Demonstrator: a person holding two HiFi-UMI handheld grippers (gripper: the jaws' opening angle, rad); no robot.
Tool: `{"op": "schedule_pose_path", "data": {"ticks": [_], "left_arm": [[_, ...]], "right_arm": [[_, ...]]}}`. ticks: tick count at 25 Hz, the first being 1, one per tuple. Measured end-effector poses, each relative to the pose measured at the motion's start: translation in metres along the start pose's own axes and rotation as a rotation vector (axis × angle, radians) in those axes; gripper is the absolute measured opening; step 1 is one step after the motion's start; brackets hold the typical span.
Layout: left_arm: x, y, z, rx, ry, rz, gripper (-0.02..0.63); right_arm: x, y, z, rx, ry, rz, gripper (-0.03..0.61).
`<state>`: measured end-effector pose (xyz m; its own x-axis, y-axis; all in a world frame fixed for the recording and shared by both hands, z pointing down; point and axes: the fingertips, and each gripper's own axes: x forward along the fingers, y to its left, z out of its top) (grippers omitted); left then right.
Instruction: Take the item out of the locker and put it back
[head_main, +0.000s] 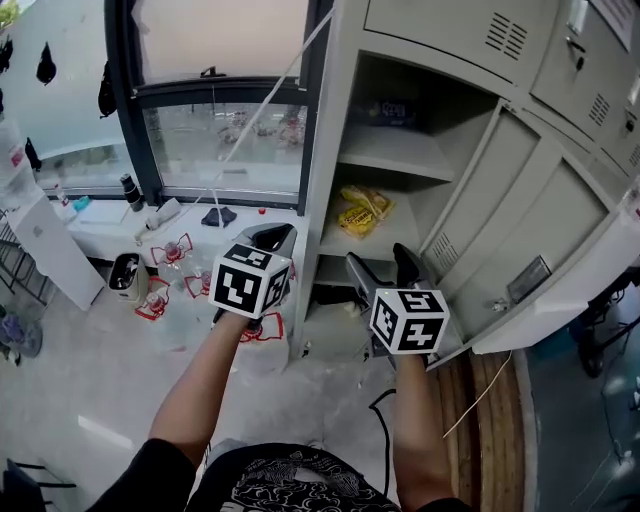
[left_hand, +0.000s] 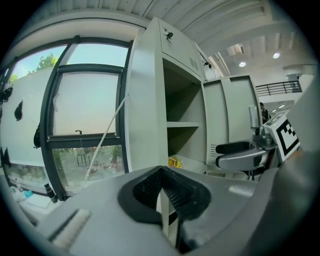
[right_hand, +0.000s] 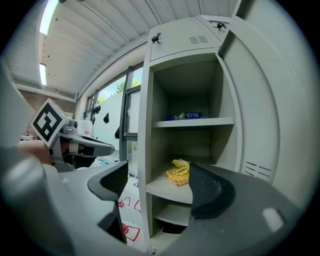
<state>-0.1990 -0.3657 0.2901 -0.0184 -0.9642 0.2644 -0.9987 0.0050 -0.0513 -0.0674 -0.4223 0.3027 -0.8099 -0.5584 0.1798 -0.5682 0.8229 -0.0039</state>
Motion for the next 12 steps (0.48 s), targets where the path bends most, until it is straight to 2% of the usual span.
{"op": "schedule_pose_path", "data": {"ticks": [12], "left_arm": [[0.010,-0.002,0.000,-0.021,0.008,0.099,0.002]], "right_arm": [[0.044,-0.018,-0.023,-0.018,0.051,0.079,0.345]]}}
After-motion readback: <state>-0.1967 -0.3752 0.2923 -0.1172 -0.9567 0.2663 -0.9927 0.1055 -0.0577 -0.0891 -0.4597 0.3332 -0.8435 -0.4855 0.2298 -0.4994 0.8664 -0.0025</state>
